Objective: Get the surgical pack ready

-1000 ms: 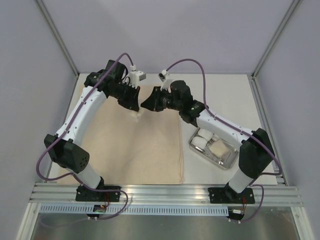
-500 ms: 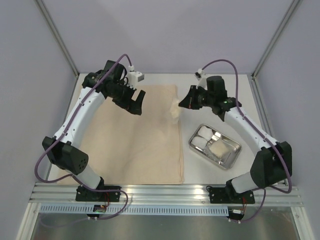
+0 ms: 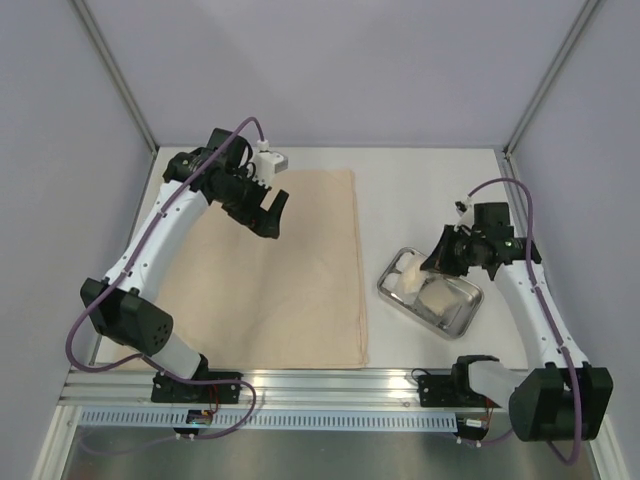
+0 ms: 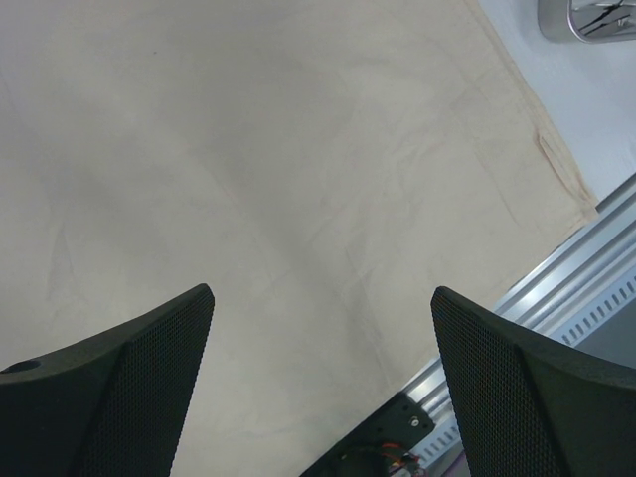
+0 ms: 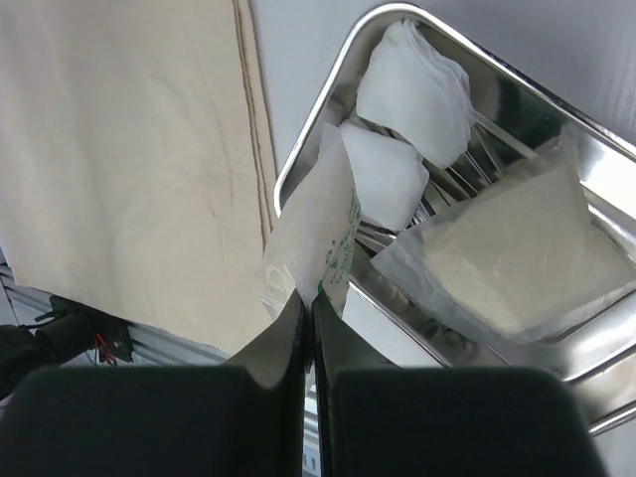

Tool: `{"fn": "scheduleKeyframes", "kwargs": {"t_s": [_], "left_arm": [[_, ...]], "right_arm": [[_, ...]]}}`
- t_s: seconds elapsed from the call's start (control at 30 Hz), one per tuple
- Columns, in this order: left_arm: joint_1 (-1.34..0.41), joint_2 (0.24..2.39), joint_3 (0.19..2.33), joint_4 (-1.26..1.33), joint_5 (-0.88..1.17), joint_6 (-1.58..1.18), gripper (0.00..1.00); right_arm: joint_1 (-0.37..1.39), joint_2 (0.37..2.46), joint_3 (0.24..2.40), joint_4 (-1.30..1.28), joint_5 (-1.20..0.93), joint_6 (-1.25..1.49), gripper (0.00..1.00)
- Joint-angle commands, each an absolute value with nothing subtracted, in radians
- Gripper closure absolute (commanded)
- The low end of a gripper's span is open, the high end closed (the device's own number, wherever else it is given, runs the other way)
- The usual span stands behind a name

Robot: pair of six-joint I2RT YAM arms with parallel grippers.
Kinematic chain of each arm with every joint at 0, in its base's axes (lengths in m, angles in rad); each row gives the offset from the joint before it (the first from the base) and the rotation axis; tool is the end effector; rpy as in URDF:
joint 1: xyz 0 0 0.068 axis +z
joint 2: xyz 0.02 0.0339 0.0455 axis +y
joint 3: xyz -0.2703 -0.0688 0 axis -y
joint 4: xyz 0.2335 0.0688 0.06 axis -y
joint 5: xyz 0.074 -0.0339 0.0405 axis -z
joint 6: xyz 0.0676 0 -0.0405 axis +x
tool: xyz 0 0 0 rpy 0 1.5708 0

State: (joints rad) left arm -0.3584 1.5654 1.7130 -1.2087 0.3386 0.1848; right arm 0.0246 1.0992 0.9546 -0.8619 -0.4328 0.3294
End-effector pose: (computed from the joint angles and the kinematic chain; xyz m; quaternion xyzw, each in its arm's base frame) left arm 0.2805 -0.1290 0.3572 0.2968 0.9075 -0.1840 0.2334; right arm 0.2085 0.0335 0.2656 0.0833 0.9363 0.2509 0.2314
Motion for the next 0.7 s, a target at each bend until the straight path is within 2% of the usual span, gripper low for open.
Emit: {"fn": "scheduleKeyframes", "kwargs": {"t_s": [0.0, 0.27, 0.47, 0.67], "left_arm": [[-0.356, 1.522, 1.691, -1.192, 0.356, 0.216, 0.00], [-0.356, 1.511, 1.652, -1.192, 0.353, 0.218, 0.00], [-0.356, 1.509, 1.667, -1.200, 0.348, 0.216, 0.00], [-0.356, 1.520, 1.669, -1.198, 0.353, 0.218, 0.00]], "right_arm": [[0.020, 1.118, 0.927, -0.870, -0.422, 0.305, 0.99], [0.020, 1.157, 0.877, -0.617, -0.498, 0.253, 0.99], [-0.035, 1.209, 0.903, -0.721, -0.471, 0.224, 0.99], [-0.121, 1.126, 0.989, -0.894, -0.408, 0.209, 0.99]]}}
